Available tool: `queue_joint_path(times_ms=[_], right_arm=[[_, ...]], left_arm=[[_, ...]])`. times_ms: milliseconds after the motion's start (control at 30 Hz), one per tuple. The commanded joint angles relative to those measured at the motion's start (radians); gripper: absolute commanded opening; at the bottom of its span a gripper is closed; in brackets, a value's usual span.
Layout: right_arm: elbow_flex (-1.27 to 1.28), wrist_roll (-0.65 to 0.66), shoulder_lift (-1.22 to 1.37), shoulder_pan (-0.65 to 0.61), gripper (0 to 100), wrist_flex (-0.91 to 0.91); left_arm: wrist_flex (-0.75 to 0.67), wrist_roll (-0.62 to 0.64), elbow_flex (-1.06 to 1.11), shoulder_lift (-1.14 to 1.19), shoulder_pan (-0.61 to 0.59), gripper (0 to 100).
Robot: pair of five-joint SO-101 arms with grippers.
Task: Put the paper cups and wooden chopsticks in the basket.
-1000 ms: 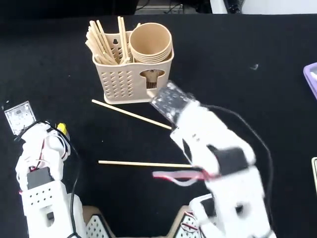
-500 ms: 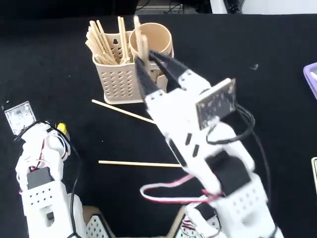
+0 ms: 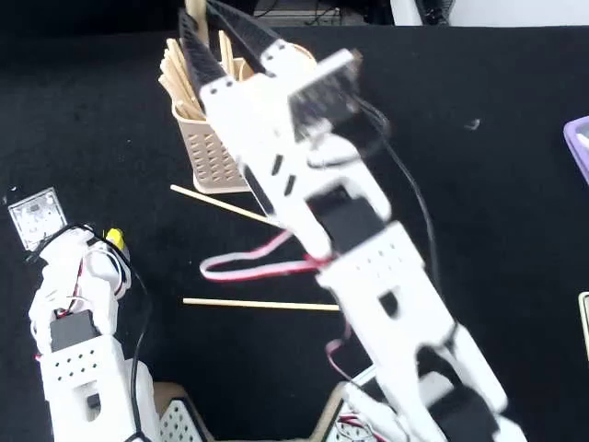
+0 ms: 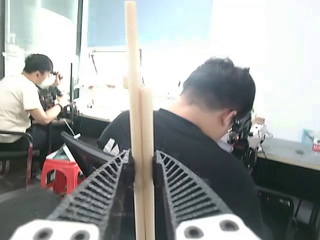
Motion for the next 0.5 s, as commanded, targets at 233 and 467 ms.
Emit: queue_joint_path(times_ms=[233,467], right_arm=[[-0.176,-0.003,0.3,0.068,1.2,-0.021],[-0.257,-0.009,0.321,0.041,15.3,0.187]], left_arm=[[-0.015,0.0,-0.008,-0.011,-0.002,18],[-0.017,0.0,-0.008,-0.014,-0.002,18]])
